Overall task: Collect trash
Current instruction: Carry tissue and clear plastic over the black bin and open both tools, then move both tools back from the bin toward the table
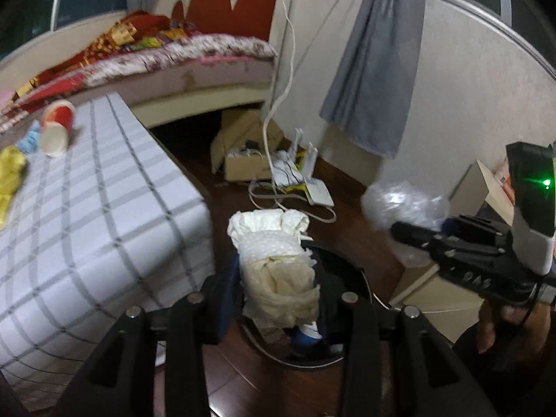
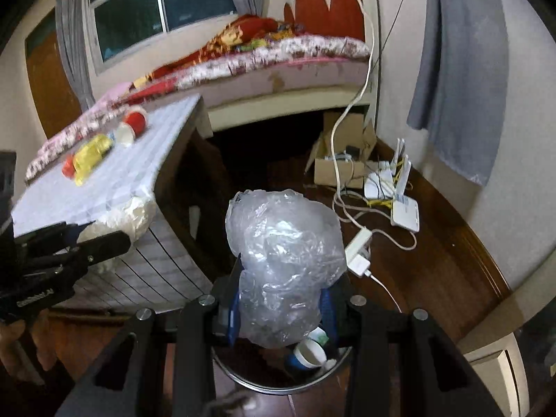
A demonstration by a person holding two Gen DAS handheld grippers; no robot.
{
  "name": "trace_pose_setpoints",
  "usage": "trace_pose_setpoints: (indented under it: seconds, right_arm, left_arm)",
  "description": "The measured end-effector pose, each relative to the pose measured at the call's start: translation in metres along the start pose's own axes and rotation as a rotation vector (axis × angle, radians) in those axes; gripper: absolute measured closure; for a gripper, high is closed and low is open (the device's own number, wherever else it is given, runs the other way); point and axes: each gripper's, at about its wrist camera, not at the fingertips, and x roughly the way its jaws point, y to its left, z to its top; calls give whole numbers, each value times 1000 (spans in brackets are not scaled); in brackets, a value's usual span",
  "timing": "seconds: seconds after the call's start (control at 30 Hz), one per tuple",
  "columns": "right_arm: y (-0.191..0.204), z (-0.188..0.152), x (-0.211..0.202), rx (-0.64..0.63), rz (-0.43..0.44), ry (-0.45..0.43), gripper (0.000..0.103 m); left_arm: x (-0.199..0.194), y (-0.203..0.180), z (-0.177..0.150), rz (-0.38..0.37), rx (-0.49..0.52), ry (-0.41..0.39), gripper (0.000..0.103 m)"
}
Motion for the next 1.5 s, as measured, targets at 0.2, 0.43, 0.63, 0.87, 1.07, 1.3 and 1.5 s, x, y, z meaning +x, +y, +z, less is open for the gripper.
trace_pose_setpoints:
  seconds: [0.2,0.43,0.63,0.87,1.07,1.3,1.5]
  right_arm:
    - [-16,-17,28,-5,-19,69,64]
    - [-28,-34,52,10,-4,134,64]
    - [-35,-39,77,-12,10,207,64]
    - [-50,-50,108,22,-11,286,1]
    - [-77,-60,119,87,-99,319,1]
    - [-86,-55,110,120,-151,271,1]
    - [-80,-55,111,101,-187,280,1]
  left_arm:
    - [30,-11,-15,-16,12,61,64]
    - [54,-11,-24,-20,9,118,63]
    - [72,-15,-24,-31,24,152,63]
    - [93,-14,-29,23,15,209,5]
    - [91,5,-38,92,-54,234,1]
    - [86,2,-39,112,-45,220,1]
    - [85,6,-35,127,-41,210,1]
